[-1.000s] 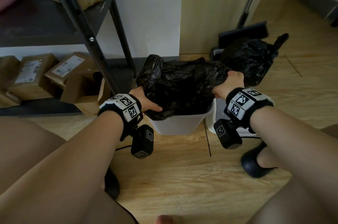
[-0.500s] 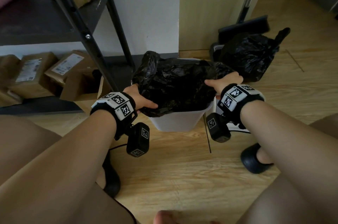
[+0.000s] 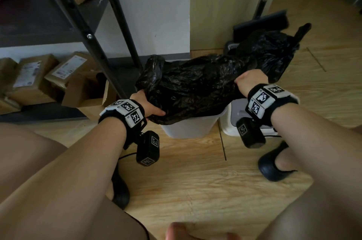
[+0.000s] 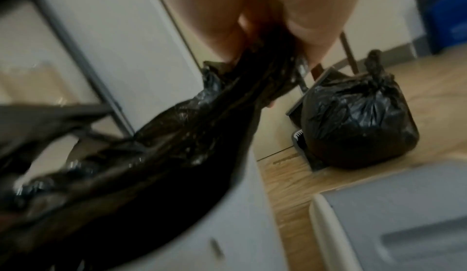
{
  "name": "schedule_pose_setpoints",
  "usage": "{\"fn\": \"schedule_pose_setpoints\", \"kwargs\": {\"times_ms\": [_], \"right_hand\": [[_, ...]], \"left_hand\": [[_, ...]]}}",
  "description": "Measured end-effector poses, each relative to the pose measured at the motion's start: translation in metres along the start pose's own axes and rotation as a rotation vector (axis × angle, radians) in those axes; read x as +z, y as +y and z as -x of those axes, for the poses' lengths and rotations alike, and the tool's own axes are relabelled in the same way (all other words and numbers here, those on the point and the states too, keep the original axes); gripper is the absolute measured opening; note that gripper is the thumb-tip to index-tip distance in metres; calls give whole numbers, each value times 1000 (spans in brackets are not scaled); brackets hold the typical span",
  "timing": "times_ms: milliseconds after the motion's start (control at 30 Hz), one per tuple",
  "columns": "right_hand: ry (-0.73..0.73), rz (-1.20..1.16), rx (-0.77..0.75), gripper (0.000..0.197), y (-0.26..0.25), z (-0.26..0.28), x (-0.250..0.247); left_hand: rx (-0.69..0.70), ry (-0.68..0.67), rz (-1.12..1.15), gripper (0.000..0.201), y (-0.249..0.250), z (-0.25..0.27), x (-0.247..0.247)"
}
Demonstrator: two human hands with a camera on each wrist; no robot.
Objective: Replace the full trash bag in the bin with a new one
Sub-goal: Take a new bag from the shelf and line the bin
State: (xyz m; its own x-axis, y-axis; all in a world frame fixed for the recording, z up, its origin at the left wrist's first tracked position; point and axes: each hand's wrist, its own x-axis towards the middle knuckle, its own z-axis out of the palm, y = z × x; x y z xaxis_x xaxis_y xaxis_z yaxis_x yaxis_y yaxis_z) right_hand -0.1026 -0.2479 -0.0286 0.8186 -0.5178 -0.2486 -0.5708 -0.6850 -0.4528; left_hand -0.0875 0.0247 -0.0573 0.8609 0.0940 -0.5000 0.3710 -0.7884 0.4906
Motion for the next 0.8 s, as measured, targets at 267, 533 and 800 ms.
{"fn": "schedule_pose_setpoints", "kwargs": {"times_ms": [267, 533, 800], "right_hand": [[-205, 379, -197, 66, 35, 10, 26], [-285, 359, -102, 92, 48, 14, 58], [-177, 133, 64, 58, 35, 1, 38]], "left_hand": [[-21, -1, -163, 92, -9, 1, 11], [-83, 58, -330, 103, -26, -1, 16], [-147, 75, -307, 107, -24, -9, -3]]}}
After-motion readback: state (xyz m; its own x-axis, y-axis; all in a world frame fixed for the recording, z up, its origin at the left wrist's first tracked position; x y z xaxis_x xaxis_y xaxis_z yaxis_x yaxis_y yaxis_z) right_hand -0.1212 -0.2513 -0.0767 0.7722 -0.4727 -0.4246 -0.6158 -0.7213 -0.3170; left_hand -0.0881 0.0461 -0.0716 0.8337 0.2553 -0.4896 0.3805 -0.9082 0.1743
